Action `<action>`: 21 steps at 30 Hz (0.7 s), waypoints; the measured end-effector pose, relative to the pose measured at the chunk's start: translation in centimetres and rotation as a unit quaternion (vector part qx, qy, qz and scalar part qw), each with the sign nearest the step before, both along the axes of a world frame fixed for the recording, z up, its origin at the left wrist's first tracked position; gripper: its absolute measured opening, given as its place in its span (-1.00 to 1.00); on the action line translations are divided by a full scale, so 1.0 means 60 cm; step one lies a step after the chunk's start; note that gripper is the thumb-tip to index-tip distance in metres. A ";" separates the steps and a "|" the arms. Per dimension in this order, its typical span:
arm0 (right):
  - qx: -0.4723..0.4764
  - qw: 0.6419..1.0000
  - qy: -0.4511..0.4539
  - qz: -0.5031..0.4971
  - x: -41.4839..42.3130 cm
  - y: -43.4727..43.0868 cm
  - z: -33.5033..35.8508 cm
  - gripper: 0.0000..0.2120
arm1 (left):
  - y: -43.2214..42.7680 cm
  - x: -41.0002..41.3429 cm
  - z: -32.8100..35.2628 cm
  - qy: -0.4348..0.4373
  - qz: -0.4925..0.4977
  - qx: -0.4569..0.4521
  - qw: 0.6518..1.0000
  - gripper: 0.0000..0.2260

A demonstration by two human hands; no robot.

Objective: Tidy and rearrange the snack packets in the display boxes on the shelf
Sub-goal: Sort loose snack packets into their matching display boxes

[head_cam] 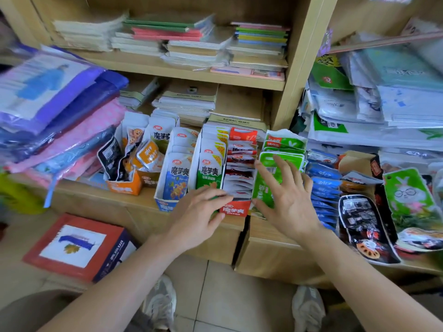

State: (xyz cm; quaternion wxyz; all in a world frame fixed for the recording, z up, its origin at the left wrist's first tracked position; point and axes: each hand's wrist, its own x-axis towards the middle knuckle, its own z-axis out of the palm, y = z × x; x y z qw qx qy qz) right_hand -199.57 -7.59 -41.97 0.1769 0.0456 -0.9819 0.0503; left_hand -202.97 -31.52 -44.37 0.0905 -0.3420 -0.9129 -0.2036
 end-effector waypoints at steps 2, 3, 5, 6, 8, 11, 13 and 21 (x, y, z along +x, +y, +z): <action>0.010 1.000 0.006 0.009 -0.003 -0.010 -0.003 -0.27 | -0.003 -0.002 0.003 -0.006 -0.012 0.000 1.000 -0.57; 0.013 1.000 0.014 0.015 -0.004 -0.014 -0.003 -0.31 | -0.004 -0.002 0.005 -0.008 -0.021 0.006 1.000 -0.57; 0.006 0.999 0.042 0.028 -0.004 -0.024 0.000 -0.38 | -0.012 0.000 0.010 -0.014 -0.031 0.028 0.999 -0.56; -0.003 0.998 0.059 0.037 -0.003 -0.031 0.001 -0.42 | -0.021 0.001 0.011 -0.020 -0.025 0.046 0.998 -0.57; -0.018 0.994 0.084 0.068 0.000 -0.052 0.003 -0.48 | -0.042 -0.003 0.014 -0.028 0.003 0.091 0.995 -0.61; -0.022 0.988 0.082 0.128 -0.002 -0.095 0.004 -0.53 | -0.084 -0.012 0.018 0.031 0.069 0.132 0.988 -0.75; -0.033 0.983 0.078 0.163 -0.008 -0.126 0.001 -0.60 | -0.116 -0.022 0.021 0.092 0.142 0.164 0.972 -0.80; -0.142 0.963 0.005 0.231 -0.048 -0.246 -0.011 -0.65 | -0.240 -0.073 0.023 0.082 0.407 0.218 0.883 -0.37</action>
